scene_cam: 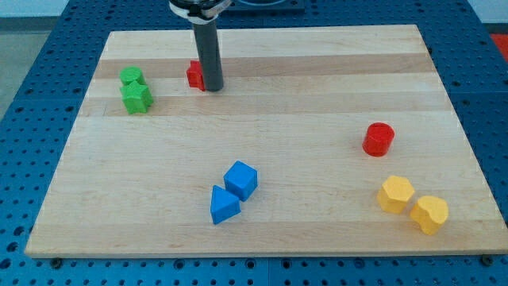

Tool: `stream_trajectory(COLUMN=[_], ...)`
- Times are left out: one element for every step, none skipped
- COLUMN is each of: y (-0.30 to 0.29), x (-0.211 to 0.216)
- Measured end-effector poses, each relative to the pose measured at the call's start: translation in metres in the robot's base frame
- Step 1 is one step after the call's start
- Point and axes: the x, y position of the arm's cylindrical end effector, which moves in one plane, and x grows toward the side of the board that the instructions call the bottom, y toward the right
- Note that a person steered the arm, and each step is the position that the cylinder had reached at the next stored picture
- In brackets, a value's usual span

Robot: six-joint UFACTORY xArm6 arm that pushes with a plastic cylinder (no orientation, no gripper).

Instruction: Push the red star parallel right side of the green circle

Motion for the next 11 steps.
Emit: stream_trajectory(y=[-0.013, 0.015, 0.026, 0.015, 0.009, 0.005, -0.014, -0.041, -0.059, -0.059, -0.028], x=[0.0, -0.009, -0.047, -0.056, -0.056, -0.055, -0.051, -0.046, -0.04, -0.04, -0.038])
